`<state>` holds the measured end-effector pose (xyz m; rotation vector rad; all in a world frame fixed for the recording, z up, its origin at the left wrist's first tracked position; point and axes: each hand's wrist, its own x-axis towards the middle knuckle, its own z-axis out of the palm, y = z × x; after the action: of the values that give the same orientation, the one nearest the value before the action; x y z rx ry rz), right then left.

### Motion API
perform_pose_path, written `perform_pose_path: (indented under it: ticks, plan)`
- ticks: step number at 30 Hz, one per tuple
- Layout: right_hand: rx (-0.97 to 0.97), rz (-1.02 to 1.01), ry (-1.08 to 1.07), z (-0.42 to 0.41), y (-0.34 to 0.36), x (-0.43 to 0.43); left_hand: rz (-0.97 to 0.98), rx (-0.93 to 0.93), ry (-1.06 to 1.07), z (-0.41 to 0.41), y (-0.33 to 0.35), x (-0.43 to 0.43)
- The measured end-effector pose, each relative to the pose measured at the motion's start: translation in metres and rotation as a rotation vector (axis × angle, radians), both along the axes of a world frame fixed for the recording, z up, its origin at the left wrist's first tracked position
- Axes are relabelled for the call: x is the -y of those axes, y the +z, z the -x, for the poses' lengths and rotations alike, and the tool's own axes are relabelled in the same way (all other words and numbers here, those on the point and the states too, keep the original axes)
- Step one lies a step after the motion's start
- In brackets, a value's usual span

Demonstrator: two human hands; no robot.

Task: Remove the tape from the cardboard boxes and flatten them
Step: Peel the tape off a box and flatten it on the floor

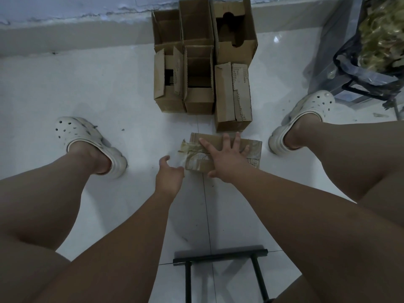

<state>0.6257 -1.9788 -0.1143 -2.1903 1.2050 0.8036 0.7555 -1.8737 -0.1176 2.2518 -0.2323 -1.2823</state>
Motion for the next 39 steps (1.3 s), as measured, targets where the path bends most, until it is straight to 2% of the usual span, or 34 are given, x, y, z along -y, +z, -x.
perform_pose_path:
  ticks: [4, 6, 8, 14, 18, 21, 28, 33, 39]
  plan:
    - [-0.007, 0.008, 0.004, 0.000, 0.000, -0.001, 0.071, -0.097, 0.070, 0.005, -0.003, -0.008]
    - [-0.011, 0.011, 0.007, 0.000, 0.001, -0.001, 0.097, -0.045, 0.140, 0.011, -0.003, -0.009]
    - [-0.011, 0.010, 0.008, 0.000, 0.001, -0.001, 0.073, 0.086, 0.147, 0.018, -0.003, -0.008]
    - [-0.004, 0.007, 0.008, 0.001, 0.002, -0.001, 0.050, 0.444, -0.119, 0.034, 0.005, -0.004]
    - [-0.009, 0.012, 0.012, 0.000, 0.001, -0.002, 0.064, 0.501, -0.253, 0.038, 0.009, -0.003]
    - [-0.013, 0.014, 0.009, -0.001, 0.000, -0.002, 0.089, 0.497, -0.295, 0.042, 0.012, -0.001]
    - [-0.012, 0.013, 0.002, -0.002, 0.002, -0.001, 0.190, 0.479, -0.241, 0.053, 0.022, 0.008]
    - [-0.008, 0.015, 0.003, -0.002, 0.002, -0.001, 0.217, 0.419, -0.094, 0.053, 0.022, 0.002]
    - [0.007, 0.005, -0.014, -0.003, 0.001, -0.001, 0.182, 0.234, 0.134, 0.044, 0.019, 0.013]
